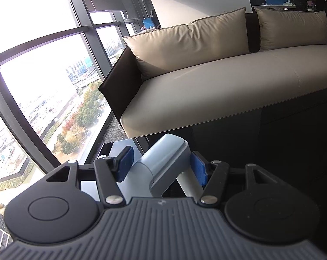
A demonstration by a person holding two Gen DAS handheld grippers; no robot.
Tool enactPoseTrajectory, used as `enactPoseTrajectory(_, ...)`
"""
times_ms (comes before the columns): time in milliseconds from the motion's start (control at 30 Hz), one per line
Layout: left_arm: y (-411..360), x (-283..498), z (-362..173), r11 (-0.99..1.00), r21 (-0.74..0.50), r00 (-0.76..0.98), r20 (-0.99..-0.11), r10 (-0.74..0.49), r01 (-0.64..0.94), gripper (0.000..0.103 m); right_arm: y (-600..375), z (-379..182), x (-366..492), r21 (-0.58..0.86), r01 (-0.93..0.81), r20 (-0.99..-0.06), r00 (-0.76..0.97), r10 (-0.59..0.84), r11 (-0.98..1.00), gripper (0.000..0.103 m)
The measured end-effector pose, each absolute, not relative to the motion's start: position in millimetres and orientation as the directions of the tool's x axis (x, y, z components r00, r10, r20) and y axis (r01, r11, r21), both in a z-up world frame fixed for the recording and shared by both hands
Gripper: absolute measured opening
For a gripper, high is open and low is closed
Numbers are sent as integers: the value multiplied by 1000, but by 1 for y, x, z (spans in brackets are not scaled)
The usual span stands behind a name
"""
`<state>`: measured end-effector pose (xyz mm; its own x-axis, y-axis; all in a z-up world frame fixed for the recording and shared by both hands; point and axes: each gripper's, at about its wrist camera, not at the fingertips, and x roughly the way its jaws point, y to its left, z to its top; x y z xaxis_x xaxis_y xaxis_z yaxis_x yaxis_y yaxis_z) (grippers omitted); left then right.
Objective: Clean container
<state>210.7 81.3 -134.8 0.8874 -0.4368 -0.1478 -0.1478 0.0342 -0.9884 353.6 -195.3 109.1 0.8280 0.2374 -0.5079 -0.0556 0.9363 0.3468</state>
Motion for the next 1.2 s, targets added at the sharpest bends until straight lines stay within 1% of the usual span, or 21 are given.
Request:
enactPoseTrajectory(100, 85, 208, -130, 34, -992, 893, -121, -434, -118, 25, -194, 110, 356, 343, -76, -507, 824, 253, 936, 61)
enactPoseTrajectory(400, 86, 206, -111, -45, -993, 891, 116, -439, 107, 25, -189, 111, 361, 333, -136, -504, 811, 298, 933, 61)
enactPoseTrajectory(567, 82, 207, -106, -105, -974, 868, 226, -442, 200, 25, -185, 111, 361, 325, -158, -501, 808, 311, 932, 60)
enactPoseTrajectory(667, 80, 209, -104, -110, -969, 864, 247, -440, 221, 25, -183, 112, 360, 324, -177, -497, 804, 326, 929, 59)
enactPoseTrajectory(767, 76, 212, -106, -113, -972, 867, 233, -440, 204, 25, -182, 112, 360, 319, -184, -493, 805, 329, 930, 60)
enactPoseTrajectory(1000, 73, 214, -125, -44, -999, 901, -5, -435, -27, 25, -178, 114, 358, 304, -196, -496, 803, 331, 932, 59)
enactPoseTrajectory(1067, 78, 212, -130, -42, -997, 900, -45, -433, -70, 25, -177, 114, 357, 303, -199, -495, 803, 333, 932, 59)
enactPoseTrajectory(1167, 83, 211, -135, -8, -988, 896, -134, -423, -151, 25, -176, 114, 356, 300, -213, -492, 800, 342, 930, 59)
enactPoseTrajectory(1200, 84, 210, -135, -6, -987, 895, -143, -422, -161, 25, -175, 114, 356, 298, -216, -492, 800, 344, 930, 58)
